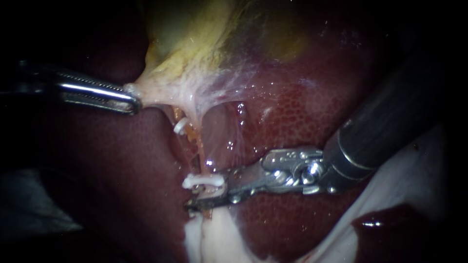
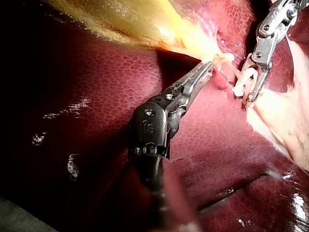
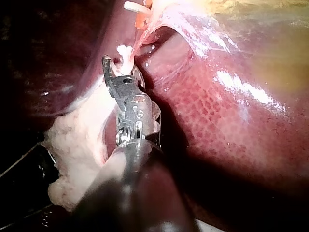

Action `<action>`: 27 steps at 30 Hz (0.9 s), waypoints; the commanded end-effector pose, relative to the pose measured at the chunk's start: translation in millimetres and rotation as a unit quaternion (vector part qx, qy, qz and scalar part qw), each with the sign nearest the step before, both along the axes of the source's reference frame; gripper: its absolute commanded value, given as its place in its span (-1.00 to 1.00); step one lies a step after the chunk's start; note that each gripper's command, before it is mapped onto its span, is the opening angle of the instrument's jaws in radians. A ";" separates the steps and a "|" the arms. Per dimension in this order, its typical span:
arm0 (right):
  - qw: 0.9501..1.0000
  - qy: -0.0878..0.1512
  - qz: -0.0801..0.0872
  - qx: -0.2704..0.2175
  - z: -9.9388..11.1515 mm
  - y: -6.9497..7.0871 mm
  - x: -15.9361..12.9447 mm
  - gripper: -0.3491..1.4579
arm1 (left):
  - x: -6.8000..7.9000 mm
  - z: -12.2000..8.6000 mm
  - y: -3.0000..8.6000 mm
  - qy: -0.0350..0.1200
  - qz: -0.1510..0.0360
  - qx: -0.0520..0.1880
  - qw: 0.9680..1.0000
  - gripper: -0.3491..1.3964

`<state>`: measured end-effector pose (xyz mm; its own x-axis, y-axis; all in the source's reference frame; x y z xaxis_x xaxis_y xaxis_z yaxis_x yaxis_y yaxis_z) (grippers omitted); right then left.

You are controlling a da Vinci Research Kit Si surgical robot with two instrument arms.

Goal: Clipping second clip right tube

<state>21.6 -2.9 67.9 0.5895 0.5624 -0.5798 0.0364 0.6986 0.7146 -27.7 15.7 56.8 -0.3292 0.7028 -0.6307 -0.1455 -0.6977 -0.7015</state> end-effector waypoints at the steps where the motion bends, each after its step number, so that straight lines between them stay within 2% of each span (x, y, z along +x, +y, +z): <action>1: 1.000 0.000 0.000 0.000 0.0 0.0 0.0 -0.39 | 0.0 0.0 0.0 0.000 0.000 0.000 1.000 -1.00; 3: 1.000 0.003 0.005 -0.001 0.1 0.1 0.1 -0.19 | 0.0 0.0 0.0 0.000 0.000 0.000 1.000 -1.00; 6: 1.000 0.011 0.019 -0.004 0.3 0.4 0.1 -0.10 | 0.0 0.0 0.0 0.000 0.000 0.000 1.000 -1.00; 8: 0.999 0.006 0.030 -0.011 0.4 0.6 -0.1 -0.06 | 0.1 0.0 0.0 0.000 0.000 0.000 1.000 -1.00; 13: 0.999 0.006 0.033 -0.008 0.2 1.8 -1.5 -0.06 | 0.2 0.0 -0.1 0.000 0.000 0.000 1.000 -1.00; 18: 0.999 0.007 0.044 -0.002 -0.2 3.5 -2.9 -0.06 | 0.2 0.0 -0.1 0.000 0.000 0.000 1.000 -1.00; 27: 0.999 0.011 0.046 0.004 -1.1 5.0 -3.7 -0.06 | 0.2 0.0 -0.1 0.000 0.000 0.000 1.000 -1.00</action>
